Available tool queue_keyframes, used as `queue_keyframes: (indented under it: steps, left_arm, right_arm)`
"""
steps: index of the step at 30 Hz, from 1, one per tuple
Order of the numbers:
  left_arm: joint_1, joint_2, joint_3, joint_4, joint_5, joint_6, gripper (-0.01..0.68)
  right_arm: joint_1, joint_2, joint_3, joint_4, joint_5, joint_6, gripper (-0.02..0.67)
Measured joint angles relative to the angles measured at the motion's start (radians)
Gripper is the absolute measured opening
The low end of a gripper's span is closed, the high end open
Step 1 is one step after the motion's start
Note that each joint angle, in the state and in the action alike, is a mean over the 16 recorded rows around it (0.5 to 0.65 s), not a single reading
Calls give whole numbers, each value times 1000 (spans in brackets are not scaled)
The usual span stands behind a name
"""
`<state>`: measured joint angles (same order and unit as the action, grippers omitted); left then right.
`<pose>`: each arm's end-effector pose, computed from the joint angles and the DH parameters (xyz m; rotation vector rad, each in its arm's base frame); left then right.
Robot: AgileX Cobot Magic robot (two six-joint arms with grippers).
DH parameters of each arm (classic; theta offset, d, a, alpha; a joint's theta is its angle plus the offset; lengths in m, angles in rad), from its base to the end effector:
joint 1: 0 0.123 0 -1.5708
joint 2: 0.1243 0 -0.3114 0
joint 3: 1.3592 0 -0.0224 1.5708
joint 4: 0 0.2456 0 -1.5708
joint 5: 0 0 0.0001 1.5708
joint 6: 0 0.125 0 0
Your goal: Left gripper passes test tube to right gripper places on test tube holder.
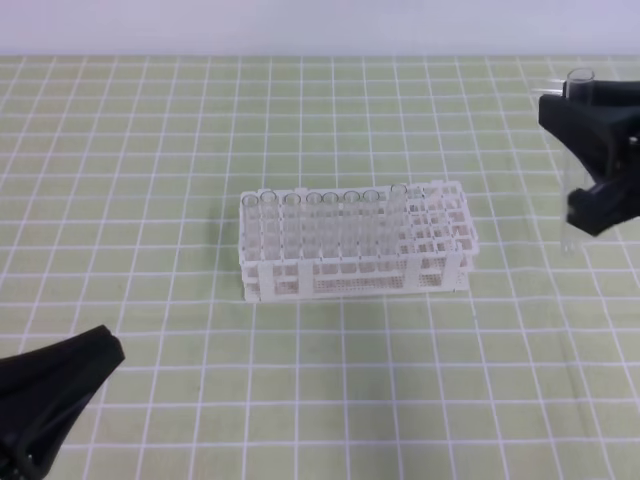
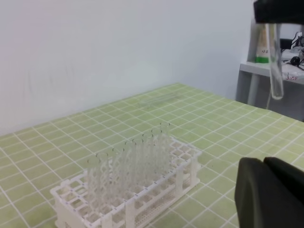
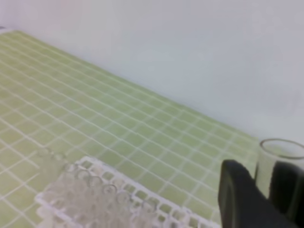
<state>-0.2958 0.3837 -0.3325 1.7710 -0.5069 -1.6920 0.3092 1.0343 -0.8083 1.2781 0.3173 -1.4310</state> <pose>0.0614 -0.0808 0.2976 0.6973 1.5114 -0.5503 0.2150 0.1080 0.3690 -0.6346 1.6938 0.3744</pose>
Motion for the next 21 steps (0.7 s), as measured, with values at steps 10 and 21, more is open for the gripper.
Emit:
queue_keyframes:
  steps: [10, 21]
  left_arm:
    - [0, 2, 0, 4, 5, 0, 0]
    - [0, 1, 0, 3, 4, 0, 0]
  right_arm:
    - [230, 125, -5, -635, -490, 813, 99]
    - [297, 311, -6, -944, -790, 1209, 99]
